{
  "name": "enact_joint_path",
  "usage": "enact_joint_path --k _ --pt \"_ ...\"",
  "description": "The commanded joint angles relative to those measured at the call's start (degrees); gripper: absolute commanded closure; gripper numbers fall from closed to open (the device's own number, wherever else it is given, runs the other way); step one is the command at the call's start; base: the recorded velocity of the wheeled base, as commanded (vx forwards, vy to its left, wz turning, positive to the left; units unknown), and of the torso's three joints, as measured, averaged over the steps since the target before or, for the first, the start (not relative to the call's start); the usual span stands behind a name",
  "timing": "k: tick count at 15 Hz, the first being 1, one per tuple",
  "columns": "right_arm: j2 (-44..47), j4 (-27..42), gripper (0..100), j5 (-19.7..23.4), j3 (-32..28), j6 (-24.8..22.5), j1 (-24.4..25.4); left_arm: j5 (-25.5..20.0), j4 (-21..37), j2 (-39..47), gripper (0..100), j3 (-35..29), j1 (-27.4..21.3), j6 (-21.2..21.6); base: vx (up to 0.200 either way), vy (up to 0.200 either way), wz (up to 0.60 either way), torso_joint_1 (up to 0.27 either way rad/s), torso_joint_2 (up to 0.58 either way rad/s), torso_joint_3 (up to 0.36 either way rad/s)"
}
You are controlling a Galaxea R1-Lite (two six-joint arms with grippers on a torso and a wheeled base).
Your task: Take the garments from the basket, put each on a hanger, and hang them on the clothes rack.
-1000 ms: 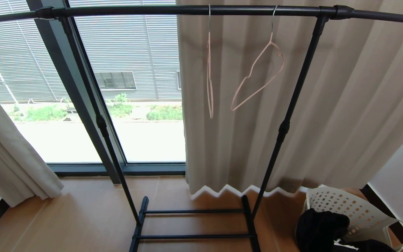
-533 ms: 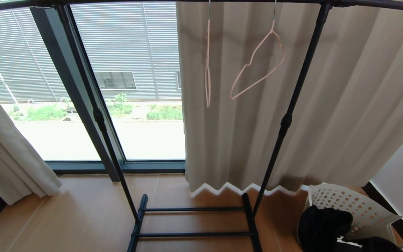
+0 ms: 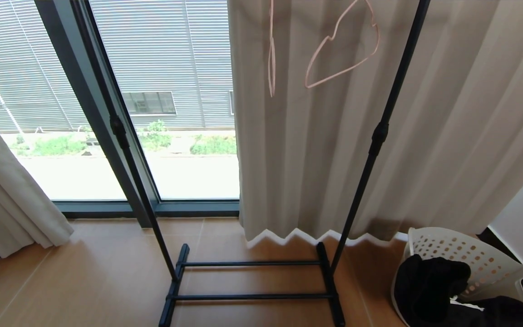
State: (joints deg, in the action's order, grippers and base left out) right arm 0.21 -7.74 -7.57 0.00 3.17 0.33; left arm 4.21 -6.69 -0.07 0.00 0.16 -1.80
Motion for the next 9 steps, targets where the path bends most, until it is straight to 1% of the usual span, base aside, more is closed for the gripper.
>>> enact_joint_path --k 1,3,5,9 --pt "0.1 -0.1 0 0.0 0.0 0.0 0.0 0.0 -0.1 0.1 0 0.0 0.0 0.0 0.0 0.0 0.0 -0.071 0.46 0.388" --pt "0.1 -0.1 0 0.0 0.0 0.0 0.0 0.0 -0.1 0.1 0 0.0 0.0 0.0 0.0 0.0 0.0 -0.051 0.37 0.307" --pt "0.1 -0.1 0 0.0 0.0 0.0 0.0 0.0 -0.1 0.1 0 0.0 0.0 0.0 0.0 0.0 0.0 -0.019 0.13 0.117" --pt "0.1 -0.1 0 0.0 0.0 0.0 0.0 0.0 -0.1 0.1 0 0.0 0.0 0.0 0.0 0.0 -0.6 -0.001 0.03 0.024"
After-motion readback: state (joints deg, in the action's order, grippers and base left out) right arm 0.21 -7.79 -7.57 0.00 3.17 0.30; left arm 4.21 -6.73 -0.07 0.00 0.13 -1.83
